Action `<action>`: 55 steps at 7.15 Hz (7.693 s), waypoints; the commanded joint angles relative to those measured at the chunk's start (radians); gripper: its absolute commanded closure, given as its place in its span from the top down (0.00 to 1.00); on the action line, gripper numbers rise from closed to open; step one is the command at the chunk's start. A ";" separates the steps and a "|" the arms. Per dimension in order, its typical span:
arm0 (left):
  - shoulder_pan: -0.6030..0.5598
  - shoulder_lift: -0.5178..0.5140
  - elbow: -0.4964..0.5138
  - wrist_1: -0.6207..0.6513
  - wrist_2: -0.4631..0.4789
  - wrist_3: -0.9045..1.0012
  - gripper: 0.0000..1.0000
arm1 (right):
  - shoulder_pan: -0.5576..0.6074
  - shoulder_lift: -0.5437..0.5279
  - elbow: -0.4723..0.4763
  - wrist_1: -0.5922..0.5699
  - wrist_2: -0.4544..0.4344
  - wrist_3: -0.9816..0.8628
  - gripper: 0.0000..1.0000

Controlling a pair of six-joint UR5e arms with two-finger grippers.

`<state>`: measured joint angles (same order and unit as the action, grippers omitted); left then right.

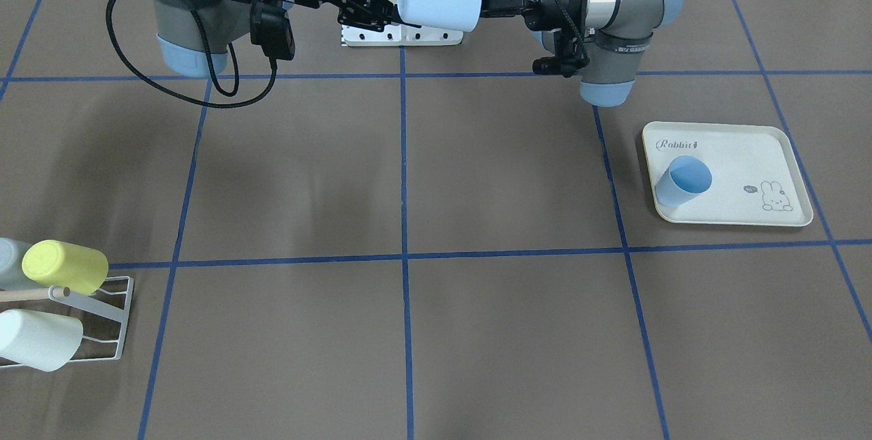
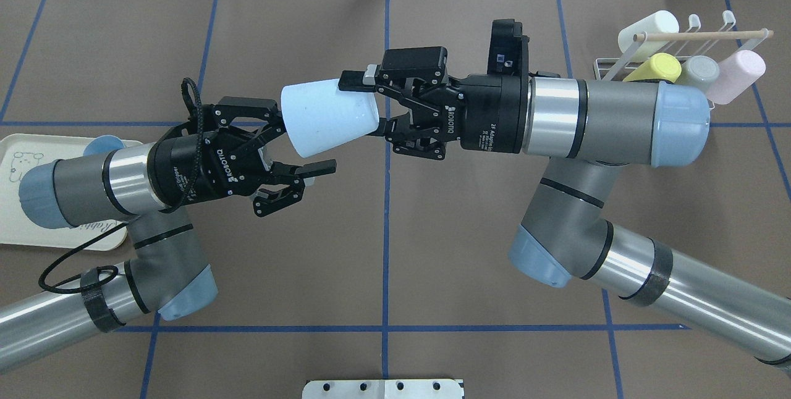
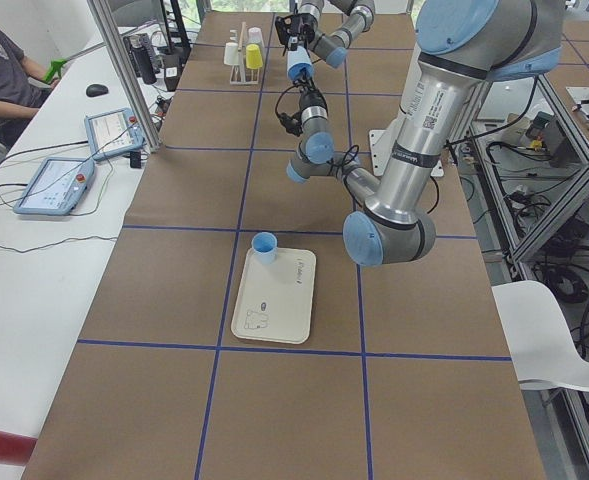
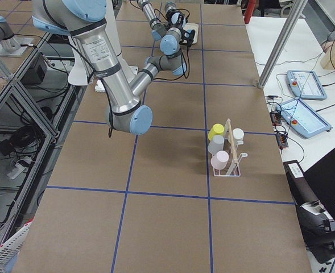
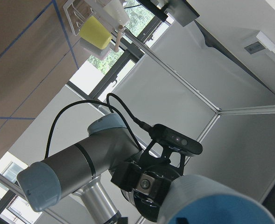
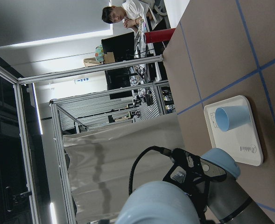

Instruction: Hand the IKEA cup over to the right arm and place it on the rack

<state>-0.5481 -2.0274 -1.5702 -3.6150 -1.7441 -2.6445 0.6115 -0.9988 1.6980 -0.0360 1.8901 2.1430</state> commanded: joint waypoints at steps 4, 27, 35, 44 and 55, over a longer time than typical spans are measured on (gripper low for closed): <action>-0.122 0.094 0.022 0.022 -0.024 0.063 1.00 | 0.153 -0.036 -0.027 0.004 0.027 -0.062 0.25; -0.667 0.216 0.095 0.863 -0.563 1.270 1.00 | 0.781 -0.018 -0.543 -1.171 0.477 -1.750 0.25; -0.667 0.217 0.093 0.863 -0.565 1.262 1.00 | 0.766 -0.060 -0.518 -1.167 0.492 -1.744 0.57; -0.649 0.245 0.047 1.261 -0.566 1.578 1.00 | 0.745 -0.061 -0.428 -1.167 0.494 -1.671 0.98; -0.477 0.375 -0.091 1.675 -0.566 1.773 0.67 | 0.702 -0.148 -0.227 -1.171 0.523 -1.523 0.98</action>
<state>-1.0335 -1.6489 -1.6741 -1.9406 -2.3089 -0.8685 1.3252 -1.1291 1.4376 -1.2086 2.4127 0.5951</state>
